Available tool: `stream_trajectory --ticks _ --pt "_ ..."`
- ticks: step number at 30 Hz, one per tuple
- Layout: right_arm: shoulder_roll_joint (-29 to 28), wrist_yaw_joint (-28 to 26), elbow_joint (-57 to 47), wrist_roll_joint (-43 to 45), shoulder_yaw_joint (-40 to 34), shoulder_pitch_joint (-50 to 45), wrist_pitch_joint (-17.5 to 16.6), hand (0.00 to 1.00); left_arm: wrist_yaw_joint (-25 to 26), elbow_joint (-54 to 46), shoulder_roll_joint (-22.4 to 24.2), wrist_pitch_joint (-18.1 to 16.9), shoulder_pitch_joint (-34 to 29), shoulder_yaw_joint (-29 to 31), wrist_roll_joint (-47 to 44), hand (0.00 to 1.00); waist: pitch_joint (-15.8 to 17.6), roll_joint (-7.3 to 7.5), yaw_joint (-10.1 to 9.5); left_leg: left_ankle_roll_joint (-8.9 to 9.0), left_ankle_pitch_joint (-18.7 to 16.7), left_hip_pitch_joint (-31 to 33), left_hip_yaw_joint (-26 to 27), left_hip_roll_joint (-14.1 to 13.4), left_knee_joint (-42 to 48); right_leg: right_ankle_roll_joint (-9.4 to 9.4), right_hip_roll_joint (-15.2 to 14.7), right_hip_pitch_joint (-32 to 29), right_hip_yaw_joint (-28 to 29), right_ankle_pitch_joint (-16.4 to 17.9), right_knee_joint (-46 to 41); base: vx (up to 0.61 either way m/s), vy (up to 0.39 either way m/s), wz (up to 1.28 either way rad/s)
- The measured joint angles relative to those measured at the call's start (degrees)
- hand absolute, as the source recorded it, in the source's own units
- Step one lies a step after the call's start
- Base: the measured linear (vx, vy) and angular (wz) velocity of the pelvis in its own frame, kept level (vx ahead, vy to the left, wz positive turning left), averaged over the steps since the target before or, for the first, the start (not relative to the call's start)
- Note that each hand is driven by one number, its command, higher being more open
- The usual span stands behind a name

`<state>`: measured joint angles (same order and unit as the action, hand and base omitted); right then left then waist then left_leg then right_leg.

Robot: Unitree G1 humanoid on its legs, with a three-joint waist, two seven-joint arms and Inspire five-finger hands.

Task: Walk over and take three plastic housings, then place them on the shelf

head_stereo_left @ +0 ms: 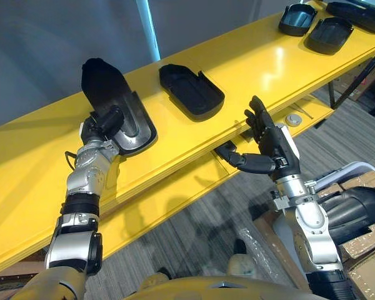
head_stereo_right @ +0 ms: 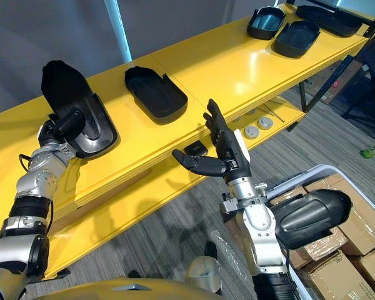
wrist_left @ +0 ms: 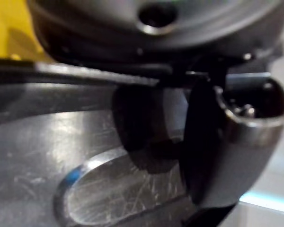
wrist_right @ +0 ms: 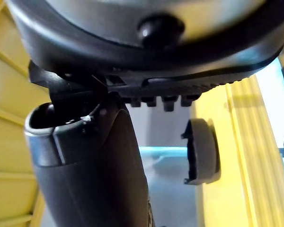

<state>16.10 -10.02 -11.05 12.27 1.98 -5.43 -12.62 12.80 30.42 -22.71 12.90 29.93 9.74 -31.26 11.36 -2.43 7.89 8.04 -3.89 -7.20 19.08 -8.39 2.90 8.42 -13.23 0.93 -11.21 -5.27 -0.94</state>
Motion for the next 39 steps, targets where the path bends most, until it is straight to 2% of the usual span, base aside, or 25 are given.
stream_trajectory --ticks 9,15,24,33,39 --pt "0.4 1.7 -0.9 0.8 1.0 0.5 1.4 1.0 -0.4 5.1 -2.9 1.3 3.6 -0.4 4.8 1.0 2.1 -1.28 0.43 0.66 0.0 0.5 -0.3 -1.9 1.1 -1.18 1.7 -0.3 0.3 0.9 -0.9 -0.03 -0.03 -0.01" --pt "1.3 1.9 -1.0 2.0 2.9 2.2 2.0 1.0 -0.1 6.1 -4.3 2.2 4.4 -0.3 5.1 1.0 2.4 -0.79 0.23 0.82 0.4 0.5 -0.4 -2.2 1.0 -1.32 2.0 -0.8 0.3 1.0 -1.9 0.0 0.0 0.0" --pt "1.3 3.7 -1.0 2.2 4.4 2.2 2.0 1.0 5.7 8.0 -4.5 2.1 5.5 0.6 5.1 1.0 2.5 -0.67 0.25 0.79 0.6 0.5 -0.6 -2.2 0.9 -1.26 2.1 -0.7 0.3 0.9 -1.9 0.0 0.0 0.0" --pt "1.1 4.3 -1.0 2.4 4.4 2.2 2.0 1.0 5.5 8.4 -4.5 1.8 5.5 -0.4 9.3 1.0 2.5 -0.4 0.27 0.81 0.6 -0.2 -0.7 -2.3 0.7 -1.19 2.1 0.1 0.1 0.9 -1.8 0.0 0.0 0.0" --pt "-0.6 4.4 -1.0 2.3 5.8 2.2 2.0 1.0 3.8 6.3 -4.5 -0.8 3.9 -0.9 5.2 1.0 2.3 0.06 0.06 0.95 2.4 -1.5 -1.0 -2.1 -2.3 -1.07 2.3 0.4 -0.6 0.7 -1.7 -0.01 -0.009 0.05"
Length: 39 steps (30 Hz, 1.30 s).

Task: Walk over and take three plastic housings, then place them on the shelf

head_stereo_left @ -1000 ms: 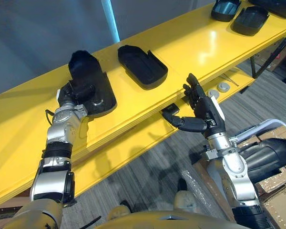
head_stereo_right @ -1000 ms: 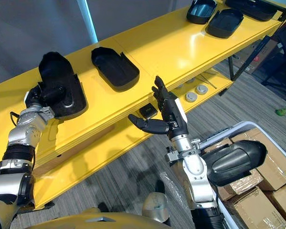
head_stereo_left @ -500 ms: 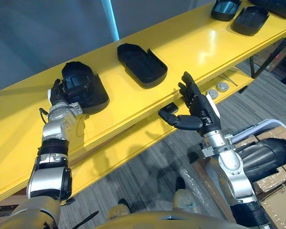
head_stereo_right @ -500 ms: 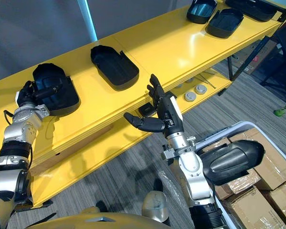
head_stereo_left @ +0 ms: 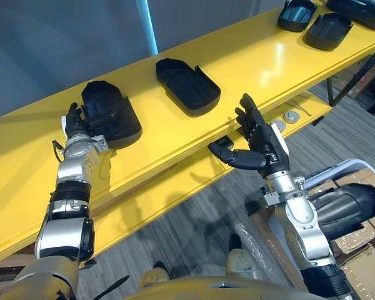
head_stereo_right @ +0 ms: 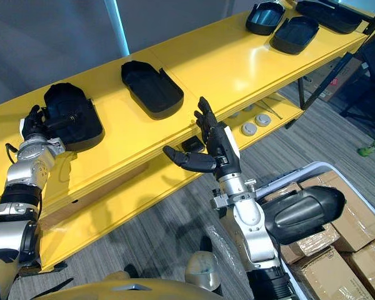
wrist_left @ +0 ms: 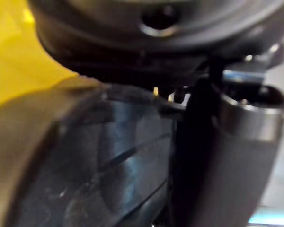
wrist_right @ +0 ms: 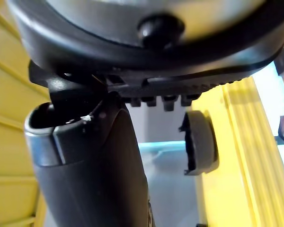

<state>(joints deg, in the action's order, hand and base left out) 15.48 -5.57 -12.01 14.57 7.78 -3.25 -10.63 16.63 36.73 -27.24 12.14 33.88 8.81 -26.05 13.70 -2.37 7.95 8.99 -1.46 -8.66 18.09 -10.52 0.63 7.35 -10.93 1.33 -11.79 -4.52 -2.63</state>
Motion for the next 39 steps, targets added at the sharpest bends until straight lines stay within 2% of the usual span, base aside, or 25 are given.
stream_trajectory --ticks 4,8,17,21,24,27,29,31,35,39 --pt "-0.7 1.1 0.0 -0.1 0.9 0.0 -0.2 1.0 -1.8 -5.0 0.5 0.3 -3.0 -0.1 -2.8 1.0 -0.1 0.12 -0.35 0.11 0.8 -0.8 -0.5 0.0 -1.4 0.01 0.1 0.8 -0.7 0.0 0.3 -0.01 -0.014 0.08" --pt "-0.7 2.8 0.0 -0.1 1.0 -0.1 -0.3 1.0 -1.6 -6.1 2.3 0.8 -3.5 -1.1 -3.0 1.0 -1.9 0.16 -1.41 0.07 1.1 -0.8 -0.9 0.1 -1.9 0.13 0.1 1.1 -1.2 -0.1 0.9 0.0 -0.004 0.04" --pt "-0.7 4.6 1.2 -0.2 2.0 -0.1 -0.9 1.0 -0.4 -8.0 3.4 1.5 -5.1 -1.1 -2.6 1.0 -3.4 -0.17 -1.42 0.07 1.2 -0.9 -1.4 0.1 -1.9 0.15 0.1 1.9 -1.9 -0.4 1.8 0.0 -0.002 0.03" --pt "-0.7 4.9 3.5 -0.1 2.0 -0.3 -1.1 1.0 -0.4 -9.3 3.2 -0.6 -5.1 -0.8 -2.6 1.0 -4.1 -0.92 -1.63 0.07 1.3 -0.9 -1.7 0.1 -2.0 0.14 0.1 2.1 -2.2 -0.4 1.8 -0.01 -0.002 0.03" --pt "-0.7 4.6 4.3 -0.1 2.5 -0.4 -1.1 1.0 0.0 -13.5 3.1 -0.9 -5.1 0.3 -2.6 1.0 -4.8 -1.73 -2.25 0.06 1.4 -0.8 -2.0 0.1 -2.1 0.14 0.1 2.1 -2.4 -0.4 1.8 -0.01 -0.001 0.03" --pt "-0.7 5.3 4.7 -1.2 3.2 -0.5 -1.1 1.0 2.5 -17.0 3.1 -1.8 -5.1 1.3 -2.3 1.0 -6.1 -2.58 -2.54 0.07 2.0 -0.9 -2.2 0.2 -3.0 0.14 0.1 2.2 -2.9 -0.4 1.8 -0.01 -0.003 0.06" --pt "-0.6 7.2 4.7 -5.0 3.2 -0.5 -1.1 1.0 3.5 -17.5 3.1 -3.2 -5.2 1.8 -1.1 1.0 -6.3 -2.65 -2.78 0.1 2.1 -0.9 -2.5 0.1 -3.0 0.14 0.1 2.3 -3.2 -0.4 1.9 -0.01 -0.004 0.09" --pt "-0.5 10.6 4.7 -10.1 3.0 -0.5 -1.1 1.0 4.3 -21.9 3.1 -4.2 -8.1 3.7 -0.6 1.0 -6.5 -2.57 -2.9 0.12 2.2 -0.9 -3.0 0.1 -3.0 0.13 0.1 2.8 -3.6 -0.4 2.1 -0.02 -0.006 0.09" --pt "-0.5 16.1 4.7 -12.6 0.5 -0.5 -1.0 1.0 3.5 -34.6 4.6 -7.1 -17.3 5.7 -0.6 1.0 -6.7 -2.36 -3.65 0.17 2.5 -0.8 -3.1 0.1 -3.6 0.28 0.1 3.1 -4.1 -0.5 2.7 -0.01 -0.002 0.06" --pt "-0.5 19.9 5.0 -14.4 -6.3 -0.6 -1.0 1.0 0.6 -47.0 8.2 -9.2 -25.3 5.9 -1.6 1.0 -7.1 -1.78 -4.87 0.19 2.7 -0.8 -3.9 0.2 -4.2 0.29 0.1 3.6 -5.1 -0.5 3.0 0.01 0.001 0.11"
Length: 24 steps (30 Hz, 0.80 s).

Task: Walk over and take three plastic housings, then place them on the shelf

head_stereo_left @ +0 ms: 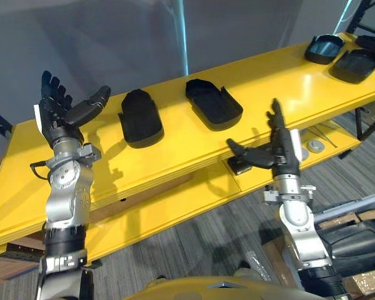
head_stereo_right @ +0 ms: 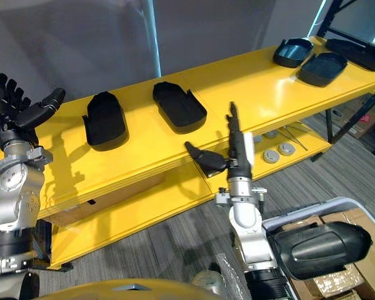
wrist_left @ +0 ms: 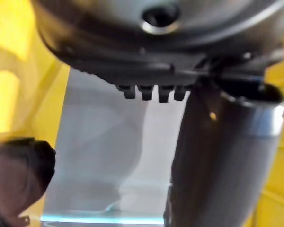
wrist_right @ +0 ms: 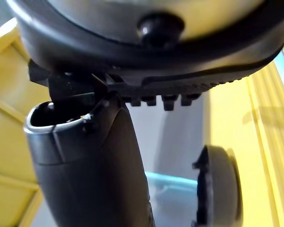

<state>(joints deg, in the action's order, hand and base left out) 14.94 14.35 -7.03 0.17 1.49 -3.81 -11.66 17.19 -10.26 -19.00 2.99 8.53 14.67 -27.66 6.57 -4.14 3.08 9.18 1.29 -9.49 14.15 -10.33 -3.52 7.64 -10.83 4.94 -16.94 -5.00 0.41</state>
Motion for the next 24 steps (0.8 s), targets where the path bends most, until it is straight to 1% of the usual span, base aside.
stream_trajectory --ticks 1,2,3,4,6,9,11,13,17,20,22,24 --pt "0.0 0.7 0.0 -0.6 -1.5 0.0 0.0 1.0 -1.2 -3.0 1.5 -1.9 -2.5 0.0 -1.0 1.0 -0.2 0.15 0.03 0.01 0.0 0.0 -0.1 0.0 -0.1 0.01 0.0 0.1 -0.1 0.0 0.2 0.01 0.002 0.08" --pt "0.0 0.9 0.0 -1.1 -2.2 0.0 -0.1 1.0 -2.1 -4.4 2.1 -3.0 -3.7 0.0 -2.0 1.0 -0.3 0.19 0.06 0.01 0.0 0.0 -0.1 0.0 -0.2 0.02 0.0 0.2 -0.1 0.0 0.3 0.0 0.0 0.0" --pt "0.0 1.2 0.0 -1.9 -3.5 0.0 -0.1 1.0 -3.9 -7.3 3.7 -5.2 -5.9 -0.1 -3.9 1.0 -0.3 0.23 0.11 0.03 0.0 0.0 -0.1 0.0 -0.3 0.03 0.0 0.2 -0.1 0.0 0.3 0.0 0.0 0.0" --pt "0.0 1.2 0.1 -2.0 -4.7 0.0 -0.1 1.0 -6.1 -9.7 5.3 -8.2 -7.8 -0.2 -5.8 1.0 -0.3 0.22 0.15 0.02 0.1 -0.1 -0.1 0.1 -0.5 0.05 0.0 0.2 -0.2 0.0 0.4 0.0 0.0 0.0" --pt "0.0 1.3 0.1 -2.0 -6.1 -0.1 -0.1 1.0 -8.0 -12.6 7.4 -11.2 -9.7 -0.3 -6.4 1.0 -0.3 0.21 0.2 0.02 0.2 -0.1 -0.1 0.1 -0.7 0.09 0.0 0.2 -0.2 -0.1 0.5 0.0 0.0 0.0" --pt "0.1 1.1 0.1 -2.1 -8.8 0.0 -0.1 1.0 -10.9 -15.6 10.1 -16.8 -12.1 -0.8 -5.9 1.0 -0.4 0.09 0.11 0.02 0.2 -0.2 -0.1 0.1 -0.7 0.1 0.0 0.4 -0.3 -0.1 0.5 0.0 0.0 0.0" --pt "0.3 0.7 0.1 -2.1 -9.5 0.0 -0.1 1.0 -11.9 -15.9 10.4 -18.7 -13.6 -1.2 -5.9 1.0 -0.4 0.08 0.11 0.02 0.2 -0.2 -0.1 0.1 -0.7 0.1 0.0 0.4 -0.3 -0.1 0.6 0.0 0.0 0.0" --pt "0.9 -0.1 0.6 -2.3 -9.8 0.2 -0.1 1.0 -12.5 -15.9 10.9 -19.6 -15.0 -2.7 -5.9 1.0 -0.5 0.19 0.0 0.03 0.2 -0.2 -0.1 0.1 -0.8 0.14 0.0 0.4 -0.3 -0.1 0.6 0.0 0.0 0.0" --pt "1.2 -1.5 4.4 -4.4 -9.8 2.2 -0.1 1.0 -12.6 -15.3 11.7 -19.6 -16.0 -6.1 -5.9 1.0 -0.3 0.69 -0.25 0.01 0.5 0.4 -0.4 0.0 -1.0 0.22 0.1 0.1 -0.7 -0.1 0.9 -0.02 0.002 0.05" --pt "1.7 -1.1 8.9 -4.9 -9.7 6.0 0.1 1.0 -13.8 -14.4 11.7 -19.6 -15.9 -8.3 -6.0 1.0 -0.1 1.02 -0.63 0.07 1.1 2.3 -1.1 0.0 -1.2 0.45 0.1 -1.4 -1.2 -0.3 0.9 -0.02 0.0 0.11" --pt "3.9 -0.6 11.5 -6.7 -9.6 8.9 0.4 1.0 -14.1 -14.3 11.7 -19.6 -15.9 -9.9 -6.0 1.0 0.2 1.2 -1.39 0.04 1.6 3.7 -1.8 -0.1 -1.3 0.25 0.2 -2.4 -1.8 -0.7 0.9 0.01 -0.003 0.16" --pt "4.8 0.1 12.9 -6.7 -8.8 11.2 1.0 1.0 -14.1 -14.3 11.7 -19.6 -15.9 -10.1 -6.9 1.0 0.4 1.52 -1.55 0.07 1.8 4.0 -2.2 -0.1 -1.2 0.18 0.2 -2.5 -2.1 -0.8 0.9 0.02 -0.004 0.09"
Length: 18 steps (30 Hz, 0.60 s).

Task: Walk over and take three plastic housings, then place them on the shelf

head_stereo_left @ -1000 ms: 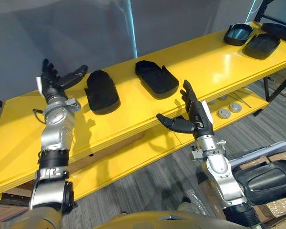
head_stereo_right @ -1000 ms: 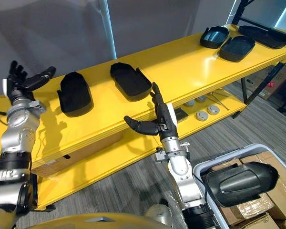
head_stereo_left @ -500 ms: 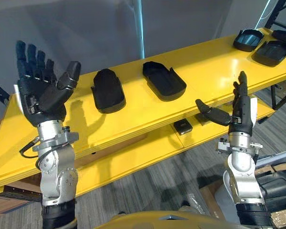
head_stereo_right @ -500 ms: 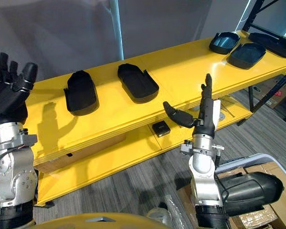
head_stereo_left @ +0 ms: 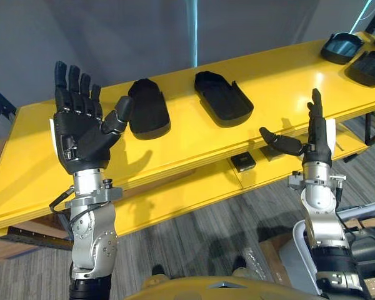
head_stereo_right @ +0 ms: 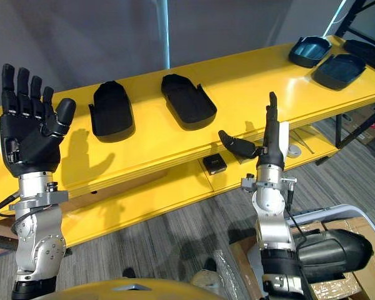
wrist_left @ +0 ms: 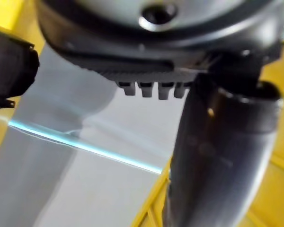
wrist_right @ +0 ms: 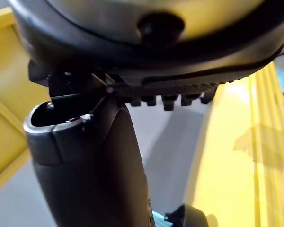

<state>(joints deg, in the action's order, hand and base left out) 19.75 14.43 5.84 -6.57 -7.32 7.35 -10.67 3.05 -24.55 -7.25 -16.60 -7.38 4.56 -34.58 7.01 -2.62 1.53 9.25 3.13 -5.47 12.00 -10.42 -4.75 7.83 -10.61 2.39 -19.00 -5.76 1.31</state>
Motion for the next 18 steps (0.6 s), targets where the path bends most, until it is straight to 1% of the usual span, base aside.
stream_trajectory --ticks 4,7,9,13,18 --pt "0.1 0.8 1.0 0.0 0.3 3.4 0.2 1.0 0.0 0.0 0.0 0.0 0.0 0.0 -0.8 1.0 1.0 0.61 -0.7 -0.01 0.0 0.2 -0.4 0.1 0.0 0.0 -0.1 0.0 -0.3 0.0 -0.1 0.01 0.003 0.04" --pt "0.2 2.5 3.7 0.0 0.7 7.3 0.2 1.0 0.0 0.0 0.0 -0.7 0.1 -0.1 -1.0 1.0 3.0 0.81 -1.11 -0.06 0.0 1.1 -1.4 0.3 0.5 -0.01 -0.4 -0.1 -1.1 0.0 -0.1 -0.02 0.006 0.12" --pt "0.8 2.5 5.1 -0.1 1.2 8.6 0.2 1.0 0.0 0.0 0.0 -0.8 0.1 -0.2 -1.0 1.0 3.7 0.47 -1.42 -0.15 0.1 1.5 -1.6 0.3 0.5 -0.01 -0.4 -0.4 -1.3 0.0 -0.2 -0.01 0.003 0.13" --pt "1.1 2.4 7.5 -2.1 2.2 11.3 0.4 1.0 0.0 0.0 0.0 -1.0 0.1 -0.2 -1.3 1.0 4.9 -0.3 -1.43 -0.21 0.2 2.0 -2.4 0.4 0.7 -0.02 -0.5 -0.5 -1.9 0.0 -0.3 0.0 0.001 0.07" --pt "2.3 1.8 7.5 -2.1 2.4 12.2 0.4 1.0 0.0 0.0 0.0 -1.0 0.1 -0.2 -1.3 1.0 6.6 -0.59 -1.4 -0.32 0.3 2.0 -2.9 0.9 0.7 -0.01 -1.0 -0.3 -2.3 0.0 -0.4 0.0 0.009 0.04"
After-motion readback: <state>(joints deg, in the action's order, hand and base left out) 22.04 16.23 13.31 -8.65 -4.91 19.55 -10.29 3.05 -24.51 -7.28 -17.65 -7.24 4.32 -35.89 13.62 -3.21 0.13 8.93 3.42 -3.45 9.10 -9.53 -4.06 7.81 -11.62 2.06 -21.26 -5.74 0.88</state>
